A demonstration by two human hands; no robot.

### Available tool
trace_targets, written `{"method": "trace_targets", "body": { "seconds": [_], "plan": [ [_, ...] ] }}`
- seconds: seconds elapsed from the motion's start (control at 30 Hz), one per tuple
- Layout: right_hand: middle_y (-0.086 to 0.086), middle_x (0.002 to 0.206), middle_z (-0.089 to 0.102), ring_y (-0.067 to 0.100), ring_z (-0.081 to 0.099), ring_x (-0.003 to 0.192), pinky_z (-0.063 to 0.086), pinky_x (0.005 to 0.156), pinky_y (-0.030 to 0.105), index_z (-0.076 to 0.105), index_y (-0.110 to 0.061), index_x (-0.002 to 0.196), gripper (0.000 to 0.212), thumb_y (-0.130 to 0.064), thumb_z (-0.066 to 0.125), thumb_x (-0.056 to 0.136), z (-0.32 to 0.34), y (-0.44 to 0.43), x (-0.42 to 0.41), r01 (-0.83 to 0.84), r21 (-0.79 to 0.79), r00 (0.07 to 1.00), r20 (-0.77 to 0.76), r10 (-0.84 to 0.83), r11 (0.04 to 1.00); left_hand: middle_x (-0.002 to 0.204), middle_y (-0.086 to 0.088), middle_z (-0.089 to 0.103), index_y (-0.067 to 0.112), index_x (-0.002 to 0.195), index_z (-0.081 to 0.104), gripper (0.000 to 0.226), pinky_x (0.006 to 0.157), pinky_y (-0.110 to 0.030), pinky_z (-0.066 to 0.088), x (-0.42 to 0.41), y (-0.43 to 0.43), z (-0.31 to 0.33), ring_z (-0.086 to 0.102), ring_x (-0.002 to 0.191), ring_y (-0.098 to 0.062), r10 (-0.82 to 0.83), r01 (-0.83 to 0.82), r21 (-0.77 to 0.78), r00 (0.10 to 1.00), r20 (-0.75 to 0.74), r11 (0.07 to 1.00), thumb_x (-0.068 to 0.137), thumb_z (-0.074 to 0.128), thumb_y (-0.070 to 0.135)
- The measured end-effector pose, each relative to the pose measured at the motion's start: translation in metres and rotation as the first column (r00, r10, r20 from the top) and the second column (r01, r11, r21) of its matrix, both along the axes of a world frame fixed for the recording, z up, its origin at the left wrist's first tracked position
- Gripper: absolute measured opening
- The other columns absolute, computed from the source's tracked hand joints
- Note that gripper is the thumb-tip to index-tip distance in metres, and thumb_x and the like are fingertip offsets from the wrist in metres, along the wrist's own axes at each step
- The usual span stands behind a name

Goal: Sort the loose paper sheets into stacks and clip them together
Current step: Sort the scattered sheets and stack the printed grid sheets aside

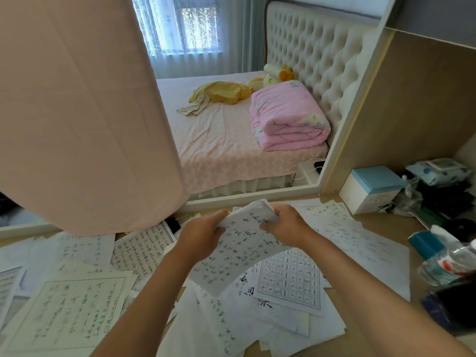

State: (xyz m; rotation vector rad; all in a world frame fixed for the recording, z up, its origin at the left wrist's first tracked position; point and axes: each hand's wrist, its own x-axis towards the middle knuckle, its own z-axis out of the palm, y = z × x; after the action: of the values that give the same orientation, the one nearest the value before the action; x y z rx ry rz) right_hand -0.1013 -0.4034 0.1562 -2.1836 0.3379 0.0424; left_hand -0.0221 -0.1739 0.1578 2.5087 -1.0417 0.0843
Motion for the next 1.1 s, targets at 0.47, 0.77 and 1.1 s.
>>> {"method": "trace_targets", "body": {
  "seconds": [0.47, 0.77, 1.1],
  "plan": [
    [0.010, 0.106, 0.073, 0.024, 0.070, 0.093, 0.055, 0.075, 0.035, 0.064, -0.008, 0.114, 0.028, 0.000, 0.069, 0.088, -0.059, -0.001, -0.023, 0.346, 0.504, 0.936, -0.244, -0.254, 0.791, 0.102, -0.006, 0.076, 0.019, 0.112, 0.068, 0.022, 0.075, -0.044, 0.061, 0.000, 0.071, -0.069, 0.074, 0.088, -0.026, 0.073, -0.755, -0.307, 0.424, -0.903, 0.579, 0.093, 0.067, 0.030],
    [0.005, 0.098, 0.064, 0.020, 0.064, 0.091, 0.057, 0.064, 0.027, 0.059, -0.018, 0.093, 0.025, 0.004, 0.069, 0.084, -0.079, 0.019, -0.036, 0.286, 0.328, 0.952, 0.011, -0.306, 0.900, 0.106, 0.002, 0.063, 0.021, 0.115, 0.055, 0.040, 0.077, -0.025, 0.053, -0.033, 0.039, -0.084, 0.062, 0.095, -0.013, 0.156, -0.727, -0.542, 0.647, -0.746, 0.422, 0.084, 0.074, 0.038],
    [0.000, 0.081, 0.059, 0.015, 0.054, 0.068, 0.044, 0.055, 0.027, 0.056, -0.013, 0.090, 0.023, 0.009, 0.063, 0.086, -0.090, 0.015, -0.029, 0.369, 0.384, 0.914, 0.012, -0.405, 0.846, 0.096, -0.005, 0.066, 0.018, 0.101, 0.057, 0.007, 0.079, -0.032, 0.047, -0.014, 0.022, -0.090, 0.058, 0.085, -0.014, 0.342, -0.833, -0.487, 0.553, -0.760, 0.264, 0.094, 0.058, 0.016]
  ]
}}
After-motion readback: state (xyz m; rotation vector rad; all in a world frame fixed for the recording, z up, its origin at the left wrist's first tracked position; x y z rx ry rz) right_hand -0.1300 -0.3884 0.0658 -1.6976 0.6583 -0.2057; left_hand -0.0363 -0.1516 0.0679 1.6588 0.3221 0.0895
